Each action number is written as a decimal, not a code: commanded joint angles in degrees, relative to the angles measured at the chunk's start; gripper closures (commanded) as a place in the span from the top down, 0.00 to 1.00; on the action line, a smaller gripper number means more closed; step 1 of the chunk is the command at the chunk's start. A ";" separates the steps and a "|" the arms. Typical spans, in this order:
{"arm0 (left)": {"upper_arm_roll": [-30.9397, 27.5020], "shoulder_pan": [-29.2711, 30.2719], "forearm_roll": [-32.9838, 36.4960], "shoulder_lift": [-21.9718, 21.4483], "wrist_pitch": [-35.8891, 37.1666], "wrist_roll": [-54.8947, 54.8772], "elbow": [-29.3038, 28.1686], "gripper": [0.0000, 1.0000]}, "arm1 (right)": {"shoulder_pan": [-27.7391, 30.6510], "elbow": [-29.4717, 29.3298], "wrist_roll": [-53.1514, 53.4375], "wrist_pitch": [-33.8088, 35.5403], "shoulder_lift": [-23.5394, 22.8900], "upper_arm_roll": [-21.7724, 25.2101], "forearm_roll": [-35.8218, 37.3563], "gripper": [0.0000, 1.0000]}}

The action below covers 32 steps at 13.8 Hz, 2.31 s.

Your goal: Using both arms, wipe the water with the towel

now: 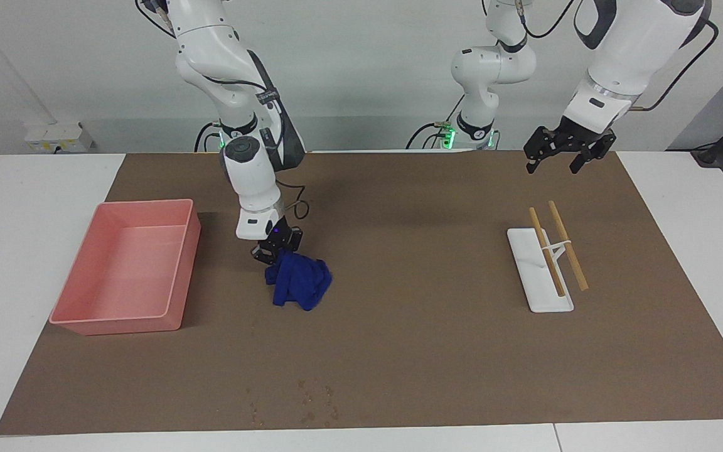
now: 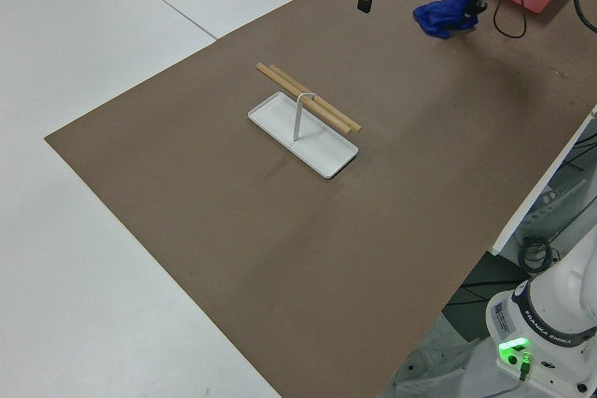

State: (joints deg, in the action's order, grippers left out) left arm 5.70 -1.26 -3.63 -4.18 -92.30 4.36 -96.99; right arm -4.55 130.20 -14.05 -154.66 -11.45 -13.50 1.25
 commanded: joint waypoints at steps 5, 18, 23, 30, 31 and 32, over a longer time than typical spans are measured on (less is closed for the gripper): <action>-0.60 -0.68 1.25 -0.13 1.07 -0.50 0.40 1.00 | 3.22 7.44 -9.92 -2.90 1.53 0.14 -0.29 0.00; -0.60 -0.68 1.25 -0.13 1.07 -0.50 0.40 1.00 | 11.14 -14.80 -28.76 -6.62 -9.99 0.49 18.95 0.00; -0.60 -0.68 1.25 -0.13 1.07 -0.50 0.40 1.00 | 10.87 -20.50 -33.05 6.62 -6.31 0.05 19.75 0.00; -0.60 -0.68 1.25 -0.13 1.07 -0.50 0.40 1.00 | 10.26 -21.04 -38.50 23.52 6.25 -0.39 18.53 0.00; -0.60 -0.68 1.25 -0.13 1.07 -0.58 0.40 1.00 | 10.35 -21.04 -39.73 25.62 7.92 -0.39 17.91 0.00; -0.60 -0.68 1.25 -0.13 1.07 -0.50 0.40 1.00 | 10.52 -21.48 -41.22 27.99 9.50 -0.39 16.60 0.00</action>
State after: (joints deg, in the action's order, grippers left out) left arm 5.70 -1.26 -3.63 -4.18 -92.28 4.36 -96.99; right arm 5.40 108.50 -51.72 -129.94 -5.22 -13.74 19.58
